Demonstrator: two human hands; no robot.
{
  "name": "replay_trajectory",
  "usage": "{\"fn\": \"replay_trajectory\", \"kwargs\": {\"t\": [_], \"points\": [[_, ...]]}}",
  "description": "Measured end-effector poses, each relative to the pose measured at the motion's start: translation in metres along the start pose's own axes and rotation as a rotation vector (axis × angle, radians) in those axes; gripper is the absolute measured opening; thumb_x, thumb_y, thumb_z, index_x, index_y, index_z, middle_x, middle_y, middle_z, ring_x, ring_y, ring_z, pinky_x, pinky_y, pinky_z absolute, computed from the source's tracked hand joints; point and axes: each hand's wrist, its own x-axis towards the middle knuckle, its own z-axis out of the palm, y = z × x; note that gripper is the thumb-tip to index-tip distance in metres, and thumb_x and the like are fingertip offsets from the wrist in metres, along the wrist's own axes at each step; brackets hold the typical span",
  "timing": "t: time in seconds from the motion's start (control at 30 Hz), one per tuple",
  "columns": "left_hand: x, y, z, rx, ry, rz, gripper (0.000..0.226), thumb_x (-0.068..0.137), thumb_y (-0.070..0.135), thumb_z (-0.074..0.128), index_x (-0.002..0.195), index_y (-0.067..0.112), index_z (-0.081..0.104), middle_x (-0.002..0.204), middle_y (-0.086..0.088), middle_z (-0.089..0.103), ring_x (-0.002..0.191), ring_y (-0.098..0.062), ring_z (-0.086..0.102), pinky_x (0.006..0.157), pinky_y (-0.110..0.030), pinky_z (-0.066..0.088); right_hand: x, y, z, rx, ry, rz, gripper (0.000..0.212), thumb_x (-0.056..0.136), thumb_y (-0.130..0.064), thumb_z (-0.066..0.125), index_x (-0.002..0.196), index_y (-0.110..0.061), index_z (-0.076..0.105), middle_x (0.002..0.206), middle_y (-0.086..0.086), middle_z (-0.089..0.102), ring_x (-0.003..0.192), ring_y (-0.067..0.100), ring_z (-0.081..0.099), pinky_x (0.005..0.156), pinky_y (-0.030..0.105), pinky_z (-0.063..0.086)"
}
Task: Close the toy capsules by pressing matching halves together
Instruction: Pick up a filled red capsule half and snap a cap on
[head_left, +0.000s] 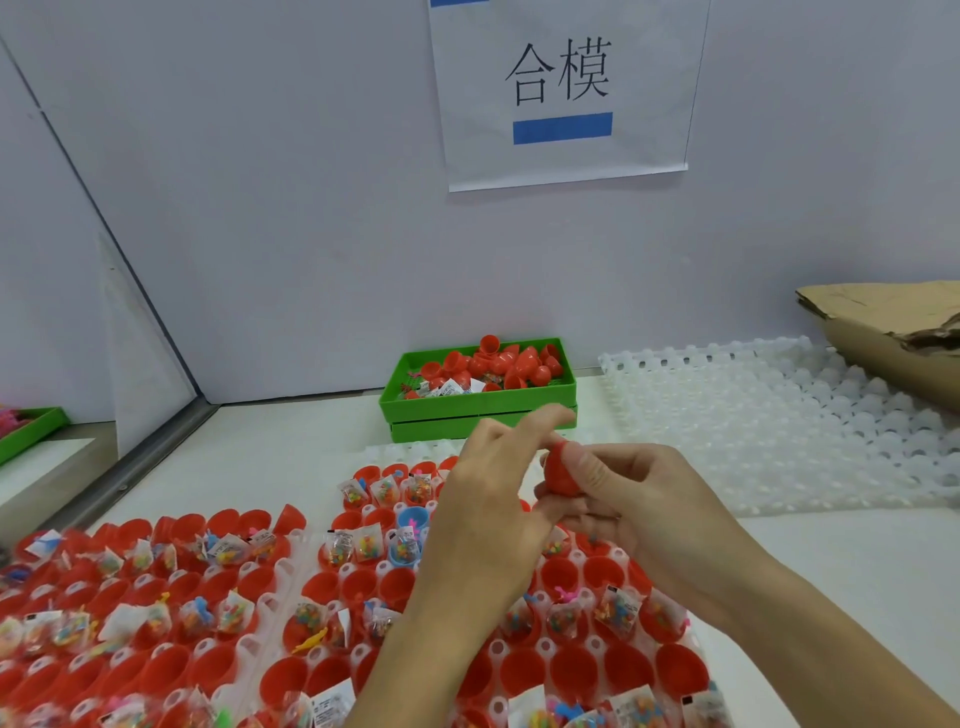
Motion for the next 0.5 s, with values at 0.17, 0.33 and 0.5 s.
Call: {"fn": "replay_trajectory", "kwargs": {"t": [0.17, 0.33, 0.5], "points": [[0.0003, 0.0003, -0.0001, -0.137, -0.02, -0.154, 0.047, 0.078, 0.02, 0.082, 0.12, 0.034, 0.066, 0.108, 0.018, 0.067, 0.105, 0.002, 0.06, 0.088, -0.017, 0.052, 0.0025, -0.0001, -0.0064, 0.127, 0.017, -0.021, 0.032, 0.072, -0.016, 0.069, 0.101, -0.003, 0.075, 0.099, 0.022, 0.074, 0.095, 0.032, 0.073, 0.075, 0.027, 0.06], [0.0013, -0.001, -0.0028, -0.158, -0.01, -0.149, 0.039, 0.081, 0.011, 0.079, 0.114, 0.029, 0.072, 0.112, 0.016, 0.071, 0.109, 0.001, 0.062, 0.09, -0.026, 0.055, 0.0028, -0.0009, -0.0082, 0.187, -0.073, -0.053, 0.032, 0.075, -0.011, 0.069, 0.106, 0.0, 0.074, 0.105, 0.024, 0.072, 0.102, 0.031, 0.071, 0.081, 0.026, 0.057], [0.0017, 0.0008, -0.0026, -0.456, -0.125, -0.339, 0.059, 0.072, 0.025, 0.086, 0.126, 0.028, 0.064, 0.121, 0.016, 0.067, 0.116, 0.0, 0.061, 0.091, -0.024, 0.055, 0.004, 0.0028, -0.0066, 0.095, 0.028, -0.133, 0.025, 0.074, -0.019, 0.07, 0.097, -0.014, 0.079, 0.098, 0.017, 0.075, 0.097, 0.031, 0.072, 0.078, 0.028, 0.058]]}}
